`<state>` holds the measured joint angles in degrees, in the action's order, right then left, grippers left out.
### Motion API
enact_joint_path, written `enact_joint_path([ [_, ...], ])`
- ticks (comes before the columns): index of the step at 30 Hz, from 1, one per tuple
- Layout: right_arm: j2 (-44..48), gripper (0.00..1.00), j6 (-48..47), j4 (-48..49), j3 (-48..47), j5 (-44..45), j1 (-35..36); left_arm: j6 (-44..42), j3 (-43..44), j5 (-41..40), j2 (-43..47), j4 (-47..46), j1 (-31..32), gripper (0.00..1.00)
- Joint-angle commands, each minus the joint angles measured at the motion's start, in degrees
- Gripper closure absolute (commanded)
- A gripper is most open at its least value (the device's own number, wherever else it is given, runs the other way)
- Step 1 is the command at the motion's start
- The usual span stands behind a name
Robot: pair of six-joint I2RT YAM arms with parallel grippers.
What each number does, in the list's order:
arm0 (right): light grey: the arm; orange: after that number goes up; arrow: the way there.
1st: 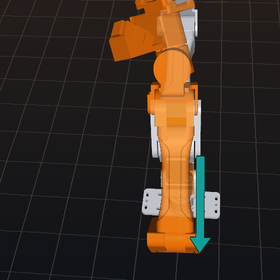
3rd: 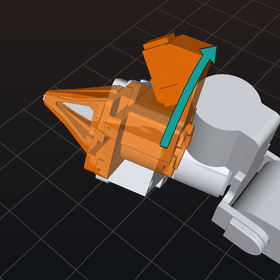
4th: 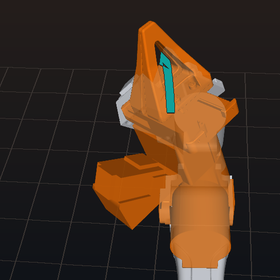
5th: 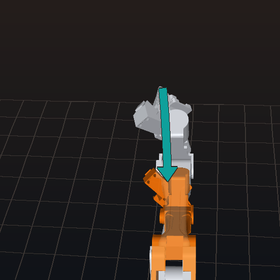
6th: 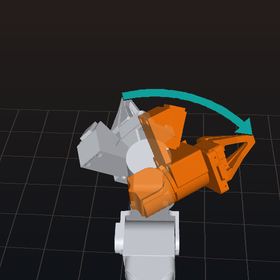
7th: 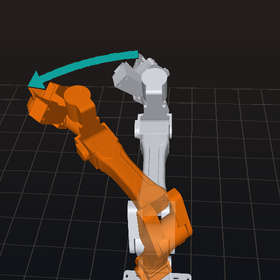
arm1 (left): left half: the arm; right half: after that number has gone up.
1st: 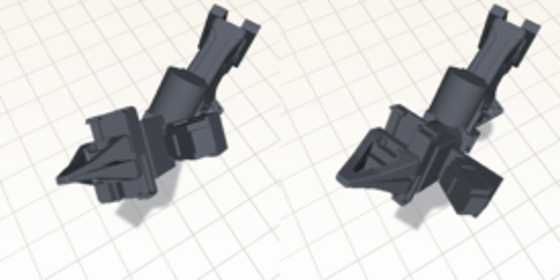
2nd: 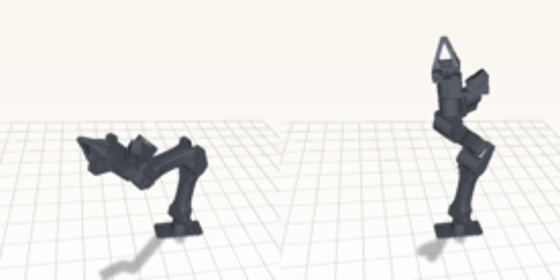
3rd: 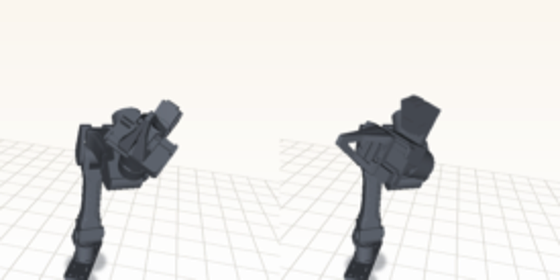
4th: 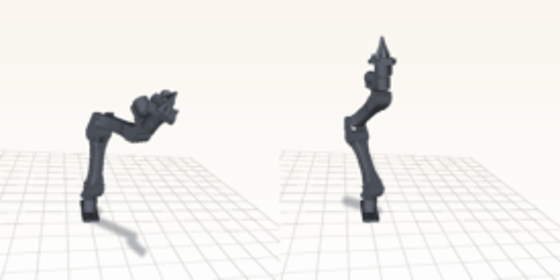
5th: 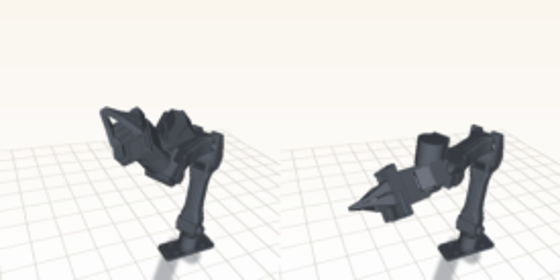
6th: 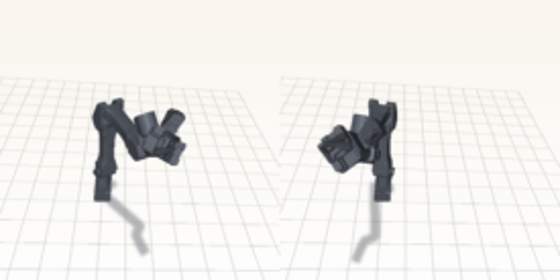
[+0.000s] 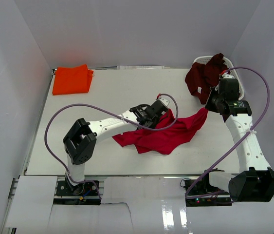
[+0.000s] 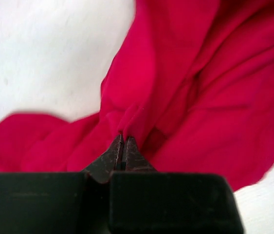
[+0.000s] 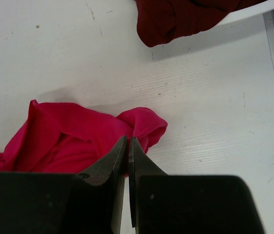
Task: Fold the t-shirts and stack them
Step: Flatten out the tshirt
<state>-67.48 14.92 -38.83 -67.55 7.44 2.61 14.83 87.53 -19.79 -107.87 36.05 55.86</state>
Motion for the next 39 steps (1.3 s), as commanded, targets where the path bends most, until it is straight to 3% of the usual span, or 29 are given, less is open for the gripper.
enact_joint_path([
  [1,0.69,0.92,-0.15,1.48,-0.13,-0.15,-0.24,8.7,-2.88,-12.54,2.49,3.84,0.65,1.0],
  [6,0.6,0.92,-0.15,1.48,-0.04,-0.15,-0.24,13.9,-2.98,-26.14,-0.4,9.1,5.84,1.0],
  [12,0.34,0.92,-0.06,1.56,-0.21,-0.41,-0.33,18.3,-4.38,-30.74,-2.43,10.79,8.04,1.0],
  [15,0.16,0.92,-0.06,1.65,-0.3,-0.41,-0.24,16.57,-4.82,-27.69,-1.64,7.57,8.92,1.0],
  [18,0.07,0.92,-0.06,1.65,-0.3,-0.41,-0.33,14.18,-6.4,-18.99,1.16,2.11,9.18,1.0],
  [23,-0.02,0.92,-0.06,1.83,0.05,-0.32,-0.33,16.37,-4.13,-9.24,3.02,1.3,9.27,1.0],
  [39,-0.1,0.92,-0.06,2.09,0.4,-0.67,-0.33,24.18,-0.16,-0.69,3.99,3.23,11.82,1.0],
])
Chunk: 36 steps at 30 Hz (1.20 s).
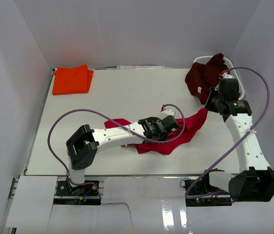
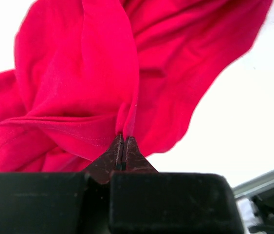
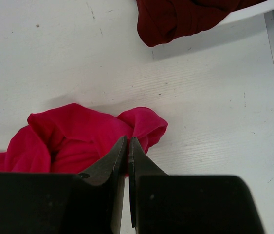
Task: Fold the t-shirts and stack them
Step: Flatten out the tshirt
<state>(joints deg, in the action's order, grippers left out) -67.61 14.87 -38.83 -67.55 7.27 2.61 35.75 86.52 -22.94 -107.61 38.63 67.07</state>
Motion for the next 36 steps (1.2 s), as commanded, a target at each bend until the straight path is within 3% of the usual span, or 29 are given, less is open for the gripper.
enact_joint_path([
  [1,0.11,0.92,-0.02,2.26,0.49,-0.5,-0.24,4.06,-0.11,2.9,3.81,0.65,1.04,1.0],
  [7,0.2,0.92,0.07,2.27,0.58,-0.85,-0.24,6.87,-3.28,6.22,2.85,-1.54,2.98,0.96],
  [10,0.2,0.92,0.07,2.18,0.49,-0.76,-0.24,7.32,-5.04,8.08,2.41,-3.73,3.86,0.8],
  [11,0.29,0.92,0.07,2.18,0.49,-0.76,-0.24,7.23,-5.48,8.52,2.41,-4.7,4.03,0.69],
  [17,0.29,0.92,0.07,2.27,0.84,-0.68,-0.33,3.2,-5.57,7.74,5.39,-6.29,4.21,0.52],
  [19,0.2,0.92,0.07,2.35,0.93,-0.68,-0.33,1.44,-5.31,8.08,7.32,-7.33,4.21,0.43],
  [29,0.2,0.92,0.07,2.35,0.84,-1.03,-0.33,-9.2,-6.45,7.47,13.39,-9.63,2.55,0.3],
  [36,0.29,0.92,0.07,2.27,0.84,-0.85,-0.33,-17.88,-0.4,11.16,6.56,-2.6,-1.85,0.31],
])
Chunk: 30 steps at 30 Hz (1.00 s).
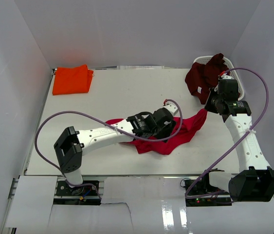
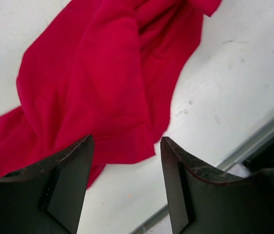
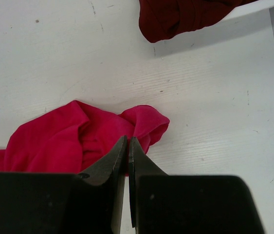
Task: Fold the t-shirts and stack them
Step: Flatten out the tshirt
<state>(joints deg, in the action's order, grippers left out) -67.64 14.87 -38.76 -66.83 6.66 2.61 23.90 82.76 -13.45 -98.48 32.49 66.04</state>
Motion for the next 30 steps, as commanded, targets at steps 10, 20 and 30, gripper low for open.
enact_joint_path([
  [10,0.49,0.92,0.16,2.2,0.03,-0.94,-0.24,-27.46,5.13,18.01,-5.15,4.07,-2.14,0.32],
  [20,0.66,0.92,0.16,2.82,0.65,-1.73,-0.24,-44.26,9.6,43.41,-5.75,11.97,-11.98,0.34],
  [30,0.49,0.92,0.07,2.55,-0.14,-1.82,-0.24,-57.64,27.27,69.26,-21.13,33.14,-19.11,0.34],
])
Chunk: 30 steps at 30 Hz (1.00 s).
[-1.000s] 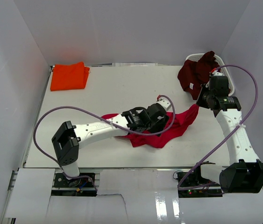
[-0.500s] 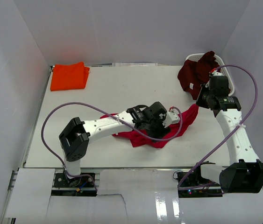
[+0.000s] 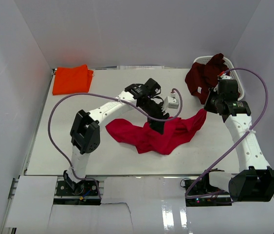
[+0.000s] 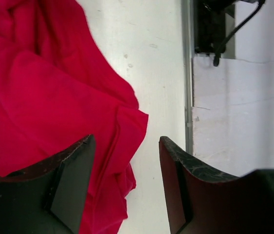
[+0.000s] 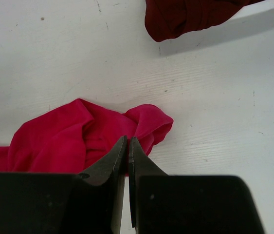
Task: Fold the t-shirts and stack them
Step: Flatten out the tshirt
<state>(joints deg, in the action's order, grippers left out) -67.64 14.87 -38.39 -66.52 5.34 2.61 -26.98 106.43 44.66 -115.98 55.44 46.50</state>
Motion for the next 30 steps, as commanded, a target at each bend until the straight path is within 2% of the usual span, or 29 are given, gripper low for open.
enact_joint_path([
  [1,0.49,0.92,0.07,2.18,-0.54,-0.6,-0.33,-7.38,4.82,11.67,-6.16,11.35,0.35,0.34],
  [8,0.31,0.92,-0.02,2.18,-0.28,-0.86,-0.33,-11.16,5.01,11.15,-9.78,15.14,0.26,0.34],
  [25,0.84,0.92,-0.11,2.71,0.96,-0.77,-0.24,-9.05,1.5,10.45,-13.48,12.94,0.34,0.34],
  [28,1.01,0.92,-0.11,2.8,1.13,-0.69,-0.24,-8.44,1.23,10.27,-13.74,12.59,0.34,0.38],
  [30,1.02,0.92,-0.11,2.71,1.13,-0.6,-0.24,-8.26,1.15,10.18,-13.66,12.41,0.35,0.48],
])
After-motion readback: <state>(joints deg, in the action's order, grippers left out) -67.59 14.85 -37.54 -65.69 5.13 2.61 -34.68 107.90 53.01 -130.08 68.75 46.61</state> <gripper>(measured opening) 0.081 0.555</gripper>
